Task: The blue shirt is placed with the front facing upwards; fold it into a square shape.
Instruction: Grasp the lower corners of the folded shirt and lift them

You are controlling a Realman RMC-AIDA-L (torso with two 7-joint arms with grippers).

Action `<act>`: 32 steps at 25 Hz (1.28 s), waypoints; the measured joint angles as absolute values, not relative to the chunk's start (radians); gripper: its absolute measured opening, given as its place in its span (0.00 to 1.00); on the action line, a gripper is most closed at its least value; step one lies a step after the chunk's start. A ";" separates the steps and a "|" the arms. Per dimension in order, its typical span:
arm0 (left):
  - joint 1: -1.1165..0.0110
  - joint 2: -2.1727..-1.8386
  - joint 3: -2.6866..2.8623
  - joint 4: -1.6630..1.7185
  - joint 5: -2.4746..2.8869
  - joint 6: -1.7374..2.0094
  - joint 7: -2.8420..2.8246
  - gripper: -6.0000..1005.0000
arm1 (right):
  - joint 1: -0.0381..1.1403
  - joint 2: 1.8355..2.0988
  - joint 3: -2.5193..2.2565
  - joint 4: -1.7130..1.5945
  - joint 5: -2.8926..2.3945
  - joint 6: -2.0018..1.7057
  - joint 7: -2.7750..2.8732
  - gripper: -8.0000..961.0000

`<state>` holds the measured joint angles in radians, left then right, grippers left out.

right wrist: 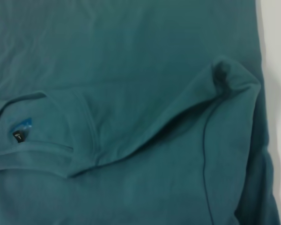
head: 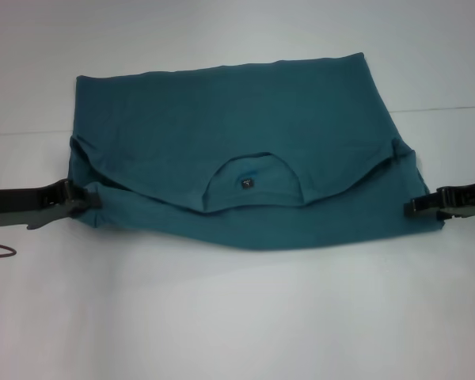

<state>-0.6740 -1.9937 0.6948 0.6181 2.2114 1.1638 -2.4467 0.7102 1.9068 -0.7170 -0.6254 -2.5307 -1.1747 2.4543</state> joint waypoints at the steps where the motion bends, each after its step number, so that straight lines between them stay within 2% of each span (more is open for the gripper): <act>1: -0.673 -1.994 0.695 0.618 2.210 1.164 -2.447 0.04 | 0.710 1.909 -0.720 -0.623 -2.531 -1.168 2.454 0.64; 13: -0.670 -1.998 0.695 0.616 2.207 1.166 -2.447 0.04 | 0.721 1.925 -0.733 -0.617 -2.531 -1.158 2.455 0.58; 20: -0.670 -1.997 0.699 0.617 2.213 1.172 -2.455 0.04 | 0.718 1.918 -0.734 -0.619 -2.532 -1.181 2.464 0.42; 24: -0.671 -1.989 0.704 0.621 2.235 1.202 -2.468 0.04 | 0.713 1.906 -0.727 -0.639 -2.533 -1.232 2.475 0.33; 26: -0.674 -1.985 0.704 0.628 2.268 1.227 -2.483 0.04 | 0.711 1.887 -0.727 -0.658 -2.533 -1.295 2.482 0.25; 30: -0.677 -1.982 0.701 0.652 2.322 1.282 -2.513 0.04 | 0.710 1.879 -0.727 -0.686 -2.533 -1.366 2.493 0.08; 32: -0.674 -1.979 0.702 0.667 2.331 1.318 -2.522 0.04 | 0.709 1.878 -0.727 -0.707 -2.533 -1.415 2.498 0.06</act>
